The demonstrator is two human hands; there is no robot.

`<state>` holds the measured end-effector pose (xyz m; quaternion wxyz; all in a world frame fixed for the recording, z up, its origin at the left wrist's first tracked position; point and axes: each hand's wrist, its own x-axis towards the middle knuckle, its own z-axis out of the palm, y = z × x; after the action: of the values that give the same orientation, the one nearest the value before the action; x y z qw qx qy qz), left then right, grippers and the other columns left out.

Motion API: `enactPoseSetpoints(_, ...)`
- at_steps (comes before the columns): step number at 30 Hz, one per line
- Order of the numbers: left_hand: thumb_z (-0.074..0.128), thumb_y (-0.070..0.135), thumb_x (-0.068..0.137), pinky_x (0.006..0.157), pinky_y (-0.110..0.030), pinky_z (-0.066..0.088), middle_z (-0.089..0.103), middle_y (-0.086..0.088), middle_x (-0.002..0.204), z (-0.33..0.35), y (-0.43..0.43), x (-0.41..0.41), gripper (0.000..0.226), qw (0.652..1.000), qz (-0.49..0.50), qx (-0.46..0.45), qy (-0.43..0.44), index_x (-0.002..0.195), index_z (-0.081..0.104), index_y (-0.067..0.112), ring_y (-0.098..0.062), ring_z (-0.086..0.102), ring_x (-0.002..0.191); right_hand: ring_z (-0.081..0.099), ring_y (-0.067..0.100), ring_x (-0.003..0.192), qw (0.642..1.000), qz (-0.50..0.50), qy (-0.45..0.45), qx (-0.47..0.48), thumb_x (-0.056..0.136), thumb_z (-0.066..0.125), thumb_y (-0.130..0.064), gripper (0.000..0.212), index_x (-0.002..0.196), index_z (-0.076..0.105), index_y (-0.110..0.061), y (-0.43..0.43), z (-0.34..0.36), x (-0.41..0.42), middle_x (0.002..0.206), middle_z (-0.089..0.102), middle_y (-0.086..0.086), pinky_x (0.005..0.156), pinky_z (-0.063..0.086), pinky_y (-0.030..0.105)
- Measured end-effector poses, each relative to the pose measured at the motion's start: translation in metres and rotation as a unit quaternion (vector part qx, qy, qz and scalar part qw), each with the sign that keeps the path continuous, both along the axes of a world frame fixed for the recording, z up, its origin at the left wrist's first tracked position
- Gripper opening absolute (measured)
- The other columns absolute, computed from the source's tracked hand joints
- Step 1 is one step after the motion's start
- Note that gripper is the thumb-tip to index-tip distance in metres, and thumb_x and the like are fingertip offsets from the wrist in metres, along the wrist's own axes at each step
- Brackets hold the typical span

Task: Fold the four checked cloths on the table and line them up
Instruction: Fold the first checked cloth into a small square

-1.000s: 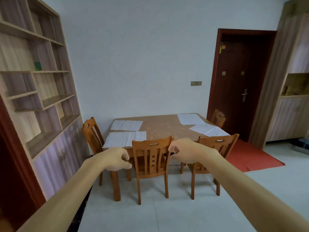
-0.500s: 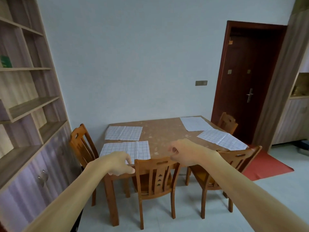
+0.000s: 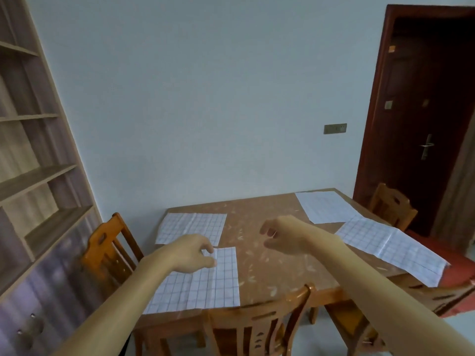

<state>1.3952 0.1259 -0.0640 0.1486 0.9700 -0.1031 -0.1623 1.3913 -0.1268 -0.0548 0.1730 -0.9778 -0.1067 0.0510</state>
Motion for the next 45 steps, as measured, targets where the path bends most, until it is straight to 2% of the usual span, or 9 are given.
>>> enactPoseSetpoints(9,0.067,0.05,0.089,0.095,-0.033,0.052,0.066,0.005,0.119,-0.026,-0.021,0.14,0.046,1.0,-0.006,-0.007,0.019,0.128,0.06,0.028,-0.01,0.064,0.097,0.059,0.023,0.116,1.0,0.003,0.019,-0.002,0.098,0.054,-0.026,0.039,0.137,0.053,-0.021,-0.018,-0.03,0.122,0.133,0.059,0.004,0.098,0.049,0.037)
enactPoseSetpoints(15,0.065,0.049,0.091,0.101,-0.033,0.048,0.058,0.0,0.136,-0.073,-0.008,0.209,0.05,0.999,-0.019,-0.007,0.044,0.134,0.056,0.025,-0.016,0.058,0.119,0.06,0.023,0.114,0.998,-0.005,0.066,-0.014,0.097,0.056,-0.026,0.04,0.137,0.053,-0.02,-0.001,-0.078,0.193,0.132,0.06,0.005,0.098,0.051,0.037)
enactPoseSetpoints(23,0.065,0.047,0.09,0.095,-0.028,0.047,0.059,0.003,0.13,-0.154,0.034,0.293,0.045,0.991,-0.038,-0.014,0.129,0.131,0.058,0.028,-0.014,0.057,0.111,0.06,0.024,0.114,0.989,-0.005,0.148,-0.015,0.096,0.055,-0.021,0.04,0.136,0.055,-0.017,0.052,-0.151,0.283,0.131,0.06,0.006,0.095,0.051,0.036)
enactPoseSetpoints(27,0.064,0.043,0.092,0.094,-0.028,0.049,0.06,0.0,0.132,-0.201,0.057,0.324,0.048,0.985,-0.031,-0.021,0.17,0.135,0.056,0.025,-0.015,0.059,0.115,0.059,0.024,0.115,0.978,-0.007,0.207,-0.007,0.097,0.051,-0.019,0.038,0.134,0.057,-0.013,0.075,-0.198,0.312,0.129,0.063,0.006,0.098,0.049,0.036)
enactPoseSetpoints(31,0.06,0.042,0.095,0.093,-0.027,0.047,0.057,-0.002,0.137,-0.249,0.078,0.342,0.05,0.977,-0.036,-0.017,0.207,0.14,0.051,0.024,-0.017,0.057,0.119,0.059,0.02,0.116,0.963,-0.026,0.267,-0.005,0.093,0.055,-0.022,0.041,0.134,0.056,-0.02,0.092,-0.259,0.332,0.13,0.062,0.003,0.098,0.051,0.037)
enactPoseSetpoints(34,0.057,0.038,0.098,0.099,-0.029,0.043,0.049,-0.002,0.146,-0.285,0.089,0.345,0.05,0.979,-0.042,-0.022,0.2,0.144,0.046,0.022,-0.019,0.05,0.129,0.058,0.023,0.118,0.951,-0.056,0.303,-0.002,0.094,0.054,-0.021,0.044,0.138,0.051,-0.016,0.102,-0.297,0.339,0.132,0.06,0.006,0.101,0.047,0.037)
enactPoseSetpoints(38,0.054,0.029,0.101,0.112,-0.031,0.035,0.039,0.0,0.153,-0.33,0.094,0.331,0.053,0.976,-0.068,-0.095,0.184,0.15,0.038,0.021,-0.021,0.037,0.142,0.053,0.028,0.123,0.938,-0.11,0.329,0.0,0.094,0.055,-0.021,0.052,0.143,0.043,-0.011,0.113,-0.339,0.336,0.128,0.061,0.011,0.105,0.041,0.037)
enactPoseSetpoints(42,0.052,0.036,0.101,0.125,-0.046,0.012,-0.008,-0.003,0.167,-0.373,0.088,0.312,0.075,0.979,-0.068,-0.028,0.192,0.159,0.006,0.028,-0.029,-0.005,0.154,0.054,0.028,0.114,0.92,-0.171,0.352,0.019,0.09,0.056,-0.016,0.045,0.132,0.045,-0.003,0.115,-0.374,0.325,0.124,0.056,0.013,0.092,0.047,0.034)
enactPoseSetpoints(45,0.053,0.042,0.099,0.124,-0.053,0.011,-0.026,-0.003,0.163,-0.4,0.082,0.299,0.084,0.974,-0.049,-0.008,0.22,0.158,-0.005,0.029,-0.03,-0.015,0.152,0.048,0.029,0.117,0.904,-0.206,0.373,0.025,0.09,0.051,-0.011,0.042,0.129,0.041,0.003,0.118,-0.394,0.317,0.125,0.047,0.015,0.089,0.043,0.03)
